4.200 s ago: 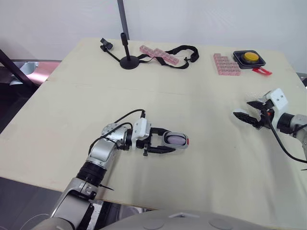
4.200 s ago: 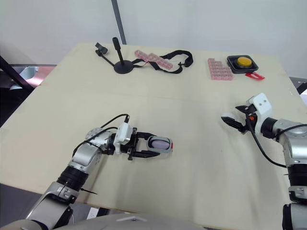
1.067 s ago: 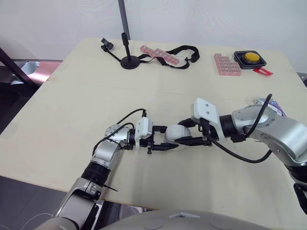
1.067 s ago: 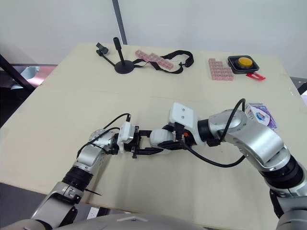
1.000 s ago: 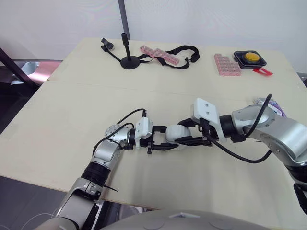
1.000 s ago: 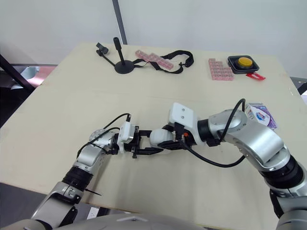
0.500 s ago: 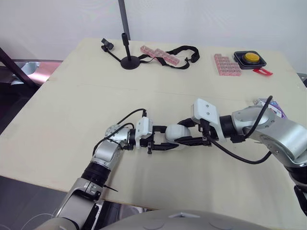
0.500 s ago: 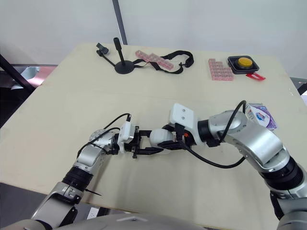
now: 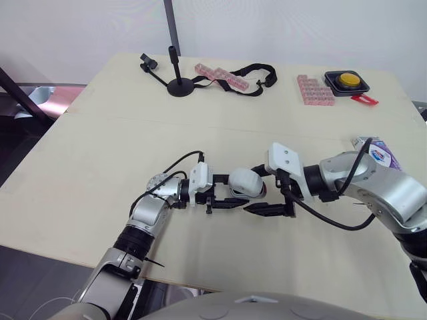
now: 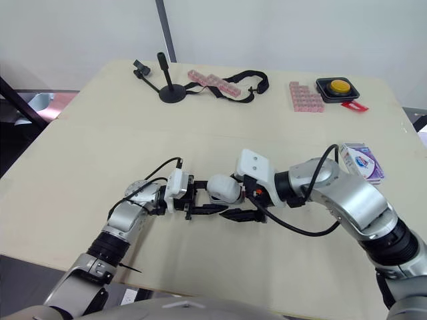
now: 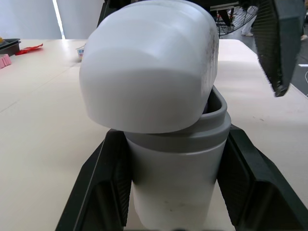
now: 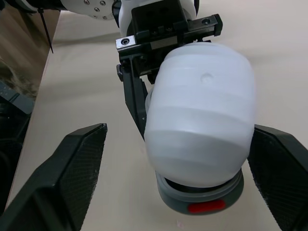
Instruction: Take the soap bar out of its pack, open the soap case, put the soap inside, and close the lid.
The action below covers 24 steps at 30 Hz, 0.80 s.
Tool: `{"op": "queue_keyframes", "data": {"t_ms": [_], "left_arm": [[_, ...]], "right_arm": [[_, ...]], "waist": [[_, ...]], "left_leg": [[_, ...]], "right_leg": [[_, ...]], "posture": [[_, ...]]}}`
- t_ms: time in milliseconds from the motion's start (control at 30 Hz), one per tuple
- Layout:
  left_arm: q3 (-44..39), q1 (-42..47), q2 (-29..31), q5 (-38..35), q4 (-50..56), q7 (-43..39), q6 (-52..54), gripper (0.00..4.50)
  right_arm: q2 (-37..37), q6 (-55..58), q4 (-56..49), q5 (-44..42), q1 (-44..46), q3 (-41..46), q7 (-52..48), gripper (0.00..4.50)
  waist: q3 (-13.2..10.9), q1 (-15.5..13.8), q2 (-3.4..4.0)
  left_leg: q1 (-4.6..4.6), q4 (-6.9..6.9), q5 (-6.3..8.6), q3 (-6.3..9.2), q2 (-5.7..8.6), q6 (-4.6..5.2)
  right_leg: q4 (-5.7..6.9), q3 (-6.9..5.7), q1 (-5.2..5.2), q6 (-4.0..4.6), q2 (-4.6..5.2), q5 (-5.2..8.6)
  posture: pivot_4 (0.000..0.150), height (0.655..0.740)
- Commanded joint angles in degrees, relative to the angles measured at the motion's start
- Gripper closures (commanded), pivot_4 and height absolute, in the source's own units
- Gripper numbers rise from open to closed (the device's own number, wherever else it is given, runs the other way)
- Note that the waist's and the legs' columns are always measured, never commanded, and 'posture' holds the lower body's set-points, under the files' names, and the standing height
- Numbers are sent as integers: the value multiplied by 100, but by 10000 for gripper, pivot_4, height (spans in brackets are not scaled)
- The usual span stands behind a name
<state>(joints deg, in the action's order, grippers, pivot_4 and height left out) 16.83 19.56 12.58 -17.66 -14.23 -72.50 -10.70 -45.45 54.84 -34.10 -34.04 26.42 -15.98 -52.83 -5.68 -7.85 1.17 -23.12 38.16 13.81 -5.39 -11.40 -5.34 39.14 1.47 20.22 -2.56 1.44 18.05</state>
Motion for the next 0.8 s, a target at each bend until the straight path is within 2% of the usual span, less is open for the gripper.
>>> {"op": "queue_keyframes", "data": {"t_ms": [33, 333, 800], "left_arm": [[-7, -7, 9, 20, 132, 54, -32, 26103], [29, -36, -7, 36, 153, 57, -19, 26103], [19, -12, 15, 43, 146, 33, 1, 26103]], "right_arm": [[-70, -125, -61, 41, 5, 49, -68, 253], [-120, -204, -69, 59, -31, 148, -119, 253], [278, 100, -33, -268, 217, 426, 177, 253]], "waist": [[0, 0, 0], [0, 0, 0], [0, 0, 0]], "left_leg": [[0, 0, 0, 0, 0, 0], [0, 0, 0, 0, 0, 0], [1, 0, 0, 0, 0, 0]], "right_leg": [[0, 0, 0, 0, 0, 0], [1, 0, 0, 0, 1, 0], [2, 0, 1, 0, 1, 0]], "posture": [[1500, 7400], [1500, 7400], [1500, 7400]]}}
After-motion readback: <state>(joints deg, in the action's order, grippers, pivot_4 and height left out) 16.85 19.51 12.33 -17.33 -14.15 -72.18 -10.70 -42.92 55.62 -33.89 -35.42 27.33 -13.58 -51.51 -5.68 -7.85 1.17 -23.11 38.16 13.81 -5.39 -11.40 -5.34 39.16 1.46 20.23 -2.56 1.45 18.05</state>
